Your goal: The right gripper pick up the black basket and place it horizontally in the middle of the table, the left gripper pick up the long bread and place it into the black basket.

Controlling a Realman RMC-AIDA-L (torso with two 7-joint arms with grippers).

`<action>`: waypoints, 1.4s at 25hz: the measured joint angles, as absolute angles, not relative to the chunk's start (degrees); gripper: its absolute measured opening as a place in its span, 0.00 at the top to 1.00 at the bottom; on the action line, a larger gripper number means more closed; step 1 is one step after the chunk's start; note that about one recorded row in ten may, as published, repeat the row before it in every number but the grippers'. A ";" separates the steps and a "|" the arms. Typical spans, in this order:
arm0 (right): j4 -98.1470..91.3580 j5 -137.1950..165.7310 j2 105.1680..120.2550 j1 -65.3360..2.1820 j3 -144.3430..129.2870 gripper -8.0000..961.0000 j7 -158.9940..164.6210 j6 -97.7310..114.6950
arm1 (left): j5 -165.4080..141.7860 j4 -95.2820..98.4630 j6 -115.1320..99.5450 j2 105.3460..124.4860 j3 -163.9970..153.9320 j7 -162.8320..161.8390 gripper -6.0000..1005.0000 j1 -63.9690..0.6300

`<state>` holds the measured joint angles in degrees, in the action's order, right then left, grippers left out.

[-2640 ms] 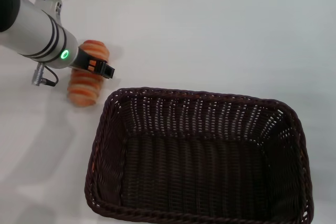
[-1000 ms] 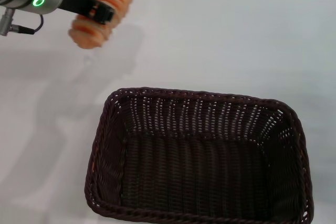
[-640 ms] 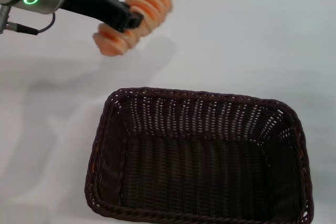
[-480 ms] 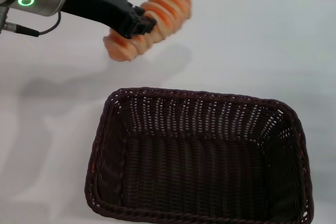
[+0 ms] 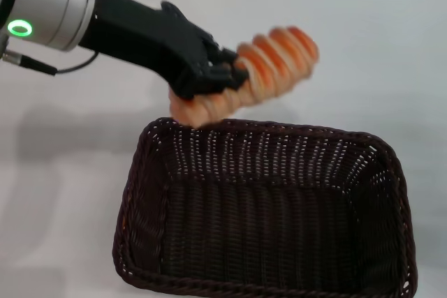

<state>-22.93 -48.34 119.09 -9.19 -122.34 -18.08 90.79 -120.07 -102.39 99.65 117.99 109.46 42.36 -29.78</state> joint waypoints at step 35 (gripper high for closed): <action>-23.20 -48.33 119.09 -9.20 -122.65 0.48 -18.12 91.16 | -125.04 -97.06 68.85 118.29 99.82 46.95 0.14 -19.95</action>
